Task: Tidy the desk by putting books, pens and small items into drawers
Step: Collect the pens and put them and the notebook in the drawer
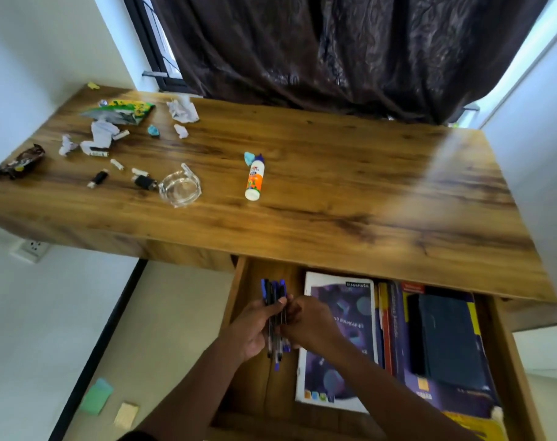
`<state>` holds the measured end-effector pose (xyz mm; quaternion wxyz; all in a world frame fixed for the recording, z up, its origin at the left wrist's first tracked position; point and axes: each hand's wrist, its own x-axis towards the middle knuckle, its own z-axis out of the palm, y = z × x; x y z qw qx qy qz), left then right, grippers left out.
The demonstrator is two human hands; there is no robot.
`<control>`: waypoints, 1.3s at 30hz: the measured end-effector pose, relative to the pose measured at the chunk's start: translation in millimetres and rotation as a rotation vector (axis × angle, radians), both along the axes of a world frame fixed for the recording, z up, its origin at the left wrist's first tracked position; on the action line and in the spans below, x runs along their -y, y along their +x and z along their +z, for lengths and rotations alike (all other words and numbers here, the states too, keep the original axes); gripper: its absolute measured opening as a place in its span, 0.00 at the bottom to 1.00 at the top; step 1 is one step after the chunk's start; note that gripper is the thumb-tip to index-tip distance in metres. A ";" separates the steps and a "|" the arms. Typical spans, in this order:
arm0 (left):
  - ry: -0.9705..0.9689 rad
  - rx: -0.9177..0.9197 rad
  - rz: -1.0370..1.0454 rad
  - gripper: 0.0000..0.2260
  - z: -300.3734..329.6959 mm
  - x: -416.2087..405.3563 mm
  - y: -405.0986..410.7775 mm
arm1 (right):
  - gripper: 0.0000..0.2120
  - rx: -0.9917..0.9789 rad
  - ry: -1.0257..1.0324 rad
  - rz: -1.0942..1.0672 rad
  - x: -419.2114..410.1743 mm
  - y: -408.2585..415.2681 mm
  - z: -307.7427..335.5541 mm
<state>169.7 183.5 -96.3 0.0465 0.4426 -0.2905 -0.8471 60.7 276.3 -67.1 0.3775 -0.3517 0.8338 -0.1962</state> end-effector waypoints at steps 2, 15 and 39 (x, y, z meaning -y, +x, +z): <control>0.006 0.048 -0.032 0.12 -11.1 -6.5 6.9 | 0.04 0.012 0.044 0.030 -3.4 8.1 -16.3; -0.112 0.240 -0.071 0.14 -47.4 -29.7 11.4 | 0.14 0.064 0.136 -0.133 -14.2 41.2 -71.8; -0.401 0.514 -0.222 0.13 -49.3 -44.2 55.2 | 0.29 0.120 0.038 -0.062 -41.5 59.3 -87.6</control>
